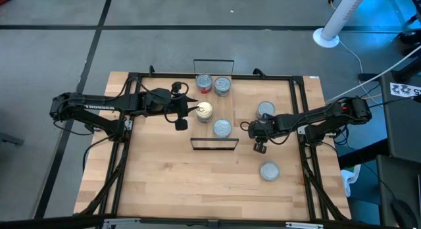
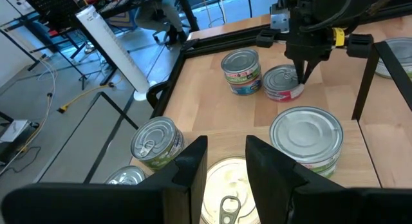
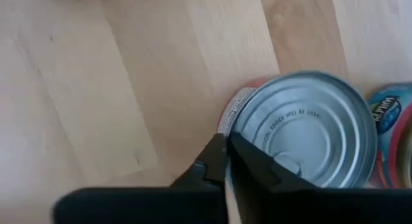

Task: Stack canned seafood by type on shelf
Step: Stack the red tuna can on top of the other red tuna can on the shelf

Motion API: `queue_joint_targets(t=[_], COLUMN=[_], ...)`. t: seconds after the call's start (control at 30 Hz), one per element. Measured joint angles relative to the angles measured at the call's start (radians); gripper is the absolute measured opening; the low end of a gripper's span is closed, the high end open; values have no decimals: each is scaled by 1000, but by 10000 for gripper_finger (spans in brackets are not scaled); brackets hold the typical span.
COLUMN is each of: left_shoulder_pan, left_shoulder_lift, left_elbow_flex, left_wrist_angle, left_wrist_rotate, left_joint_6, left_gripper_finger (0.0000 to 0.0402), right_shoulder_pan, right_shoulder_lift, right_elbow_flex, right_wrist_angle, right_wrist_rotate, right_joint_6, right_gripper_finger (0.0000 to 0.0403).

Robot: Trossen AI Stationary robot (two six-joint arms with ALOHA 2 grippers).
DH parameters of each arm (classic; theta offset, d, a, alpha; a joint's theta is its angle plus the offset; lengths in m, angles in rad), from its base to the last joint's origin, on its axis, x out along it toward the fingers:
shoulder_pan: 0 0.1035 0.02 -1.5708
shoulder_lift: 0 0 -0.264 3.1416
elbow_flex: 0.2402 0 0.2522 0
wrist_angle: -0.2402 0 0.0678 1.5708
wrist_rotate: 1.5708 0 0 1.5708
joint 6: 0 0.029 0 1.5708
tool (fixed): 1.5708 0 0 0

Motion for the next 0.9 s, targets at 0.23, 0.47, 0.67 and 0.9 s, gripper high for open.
queue_joint_targets(t=[0.23, 0.47, 0.67, 0.9], left_shoulder_pan=[0, 0, 0, 0], left_shoulder_lift=[0, 0, 0, 0], left_elbow_flex=[0, 0, 0, 0], left_wrist_angle=[0, 0, 0, 0], left_wrist_rotate=[0, 0, 0, 0], left_joint_6=[0, 0, 0, 0], left_gripper_finger=[102, 102, 102, 102], right_shoulder_pan=[0, 0, 0, 0], right_shoulder_lift=[-1, -2, -3, -3], right_elbow_flex=[2, 3, 3, 8], right_wrist_angle=[-3, -3, -3, 1], right_wrist_rotate=[-11, -18, -17, -13], right_joint_6=[0, 0, 0, 0], right_gripper_finger=[13, 4, 2, 1])
